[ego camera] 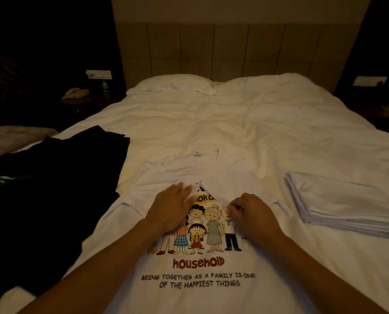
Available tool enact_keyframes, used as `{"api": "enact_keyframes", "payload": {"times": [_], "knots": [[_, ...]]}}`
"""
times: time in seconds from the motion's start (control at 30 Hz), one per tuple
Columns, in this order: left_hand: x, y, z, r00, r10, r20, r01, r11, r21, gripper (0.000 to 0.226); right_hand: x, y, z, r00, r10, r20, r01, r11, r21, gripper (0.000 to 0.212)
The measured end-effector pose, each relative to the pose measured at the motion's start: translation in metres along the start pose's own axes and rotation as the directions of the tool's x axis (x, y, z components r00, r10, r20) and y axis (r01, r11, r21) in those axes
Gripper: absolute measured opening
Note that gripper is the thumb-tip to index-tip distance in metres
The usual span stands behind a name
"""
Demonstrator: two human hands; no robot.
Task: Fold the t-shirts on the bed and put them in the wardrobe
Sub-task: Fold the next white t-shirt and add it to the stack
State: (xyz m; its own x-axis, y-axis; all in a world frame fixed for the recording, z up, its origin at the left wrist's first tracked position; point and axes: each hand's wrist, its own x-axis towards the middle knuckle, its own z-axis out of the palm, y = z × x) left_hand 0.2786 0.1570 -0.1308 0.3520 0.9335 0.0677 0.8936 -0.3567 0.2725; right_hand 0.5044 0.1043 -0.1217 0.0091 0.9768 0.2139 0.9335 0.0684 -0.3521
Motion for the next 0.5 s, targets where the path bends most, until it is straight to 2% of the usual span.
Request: {"api": "enact_keyframes", "payload": {"times": [0.13,0.23,0.3,0.4,0.5], "knots": [[0.016,-0.004,-0.003,0.994,-0.06,-0.096,0.062,0.998,0.016,0.067,0.027,-0.011,0.006,0.996,-0.037,-0.078,0.042,0.997,0.061,0.039],[0.028,-0.013,0.006,0.986,-0.156,-0.059,0.161,0.984,0.078,0.065,0.051,-0.023,0.021,0.996,-0.073,0.044,0.069,0.993,0.095,0.05],[0.027,-0.017,0.015,0.976,-0.219,-0.018,0.219,0.971,0.094,0.065,0.061,-0.028,0.031,0.988,-0.107,0.113,0.101,0.993,0.054,0.054],[0.023,-0.017,0.025,0.972,-0.234,-0.015,0.234,0.967,0.095,0.068,0.06,-0.029,0.046,0.977,-0.122,0.172,0.133,0.99,-0.052,0.055],[0.026,-0.018,0.024,0.969,-0.246,0.012,0.244,0.967,0.074,0.067,0.057,-0.028,0.051,0.974,-0.117,0.194,0.128,0.991,-0.044,0.055]]}}
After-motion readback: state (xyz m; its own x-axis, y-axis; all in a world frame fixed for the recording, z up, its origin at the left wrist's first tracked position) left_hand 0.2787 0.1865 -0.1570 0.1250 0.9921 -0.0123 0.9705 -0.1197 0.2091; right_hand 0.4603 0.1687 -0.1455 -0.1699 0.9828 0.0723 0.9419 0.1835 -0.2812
